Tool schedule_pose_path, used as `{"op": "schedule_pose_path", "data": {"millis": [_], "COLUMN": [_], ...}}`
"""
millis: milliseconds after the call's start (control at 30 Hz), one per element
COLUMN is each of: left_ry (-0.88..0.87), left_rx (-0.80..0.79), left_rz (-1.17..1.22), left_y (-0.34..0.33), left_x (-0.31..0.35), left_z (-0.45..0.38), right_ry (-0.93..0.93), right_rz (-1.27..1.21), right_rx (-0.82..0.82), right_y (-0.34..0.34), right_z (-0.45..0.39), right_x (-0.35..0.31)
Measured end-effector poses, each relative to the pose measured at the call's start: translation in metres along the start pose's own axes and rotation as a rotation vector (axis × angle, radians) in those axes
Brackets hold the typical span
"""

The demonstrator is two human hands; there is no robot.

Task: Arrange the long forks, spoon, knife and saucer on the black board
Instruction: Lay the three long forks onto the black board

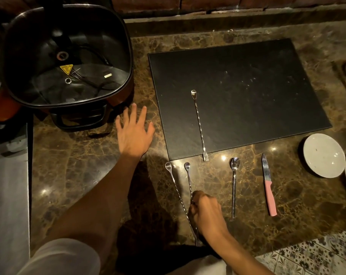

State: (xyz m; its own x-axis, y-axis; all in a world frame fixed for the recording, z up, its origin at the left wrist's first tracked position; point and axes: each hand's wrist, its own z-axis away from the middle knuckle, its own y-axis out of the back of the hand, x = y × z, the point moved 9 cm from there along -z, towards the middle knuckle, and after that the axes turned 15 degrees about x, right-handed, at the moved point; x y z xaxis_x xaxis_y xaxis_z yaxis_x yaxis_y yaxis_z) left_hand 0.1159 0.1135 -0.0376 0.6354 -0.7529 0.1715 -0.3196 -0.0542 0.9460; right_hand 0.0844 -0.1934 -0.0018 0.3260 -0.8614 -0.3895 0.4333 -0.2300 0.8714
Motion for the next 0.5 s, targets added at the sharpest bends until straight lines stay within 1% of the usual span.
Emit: {"op": "schedule_pose_path", "data": {"millis": [167, 300, 367, 433, 500], "left_ry": [-0.002, 0.002, 0.005, 0.008, 0.008], "left_rx": [0.001, -0.005, -0.001, 0.003, 0.008], "left_rz": [-0.005, -0.004, -0.003, 0.000, 0.000], "left_y": [0.000, -0.001, -0.001, -0.001, -0.001], "left_x": [0.000, 0.000, 0.000, 0.000, -0.001], "left_z": [0.000, -0.001, -0.001, -0.002, -0.002], "right_ry": [0.028, -0.094, -0.039, 0.018, 0.022], "right_rz": [-0.062, -0.216, -0.187, -0.182, -0.200], "right_rx": [0.068, 0.094, 0.110, 0.160, 0.195], "right_y": [0.014, 0.019, 0.024, 0.032, 0.040], "right_z": [-0.004, -0.021, -0.035, -0.055, -0.078], "right_x": [-0.006, -0.002, -0.008, -0.016, -0.023]}}
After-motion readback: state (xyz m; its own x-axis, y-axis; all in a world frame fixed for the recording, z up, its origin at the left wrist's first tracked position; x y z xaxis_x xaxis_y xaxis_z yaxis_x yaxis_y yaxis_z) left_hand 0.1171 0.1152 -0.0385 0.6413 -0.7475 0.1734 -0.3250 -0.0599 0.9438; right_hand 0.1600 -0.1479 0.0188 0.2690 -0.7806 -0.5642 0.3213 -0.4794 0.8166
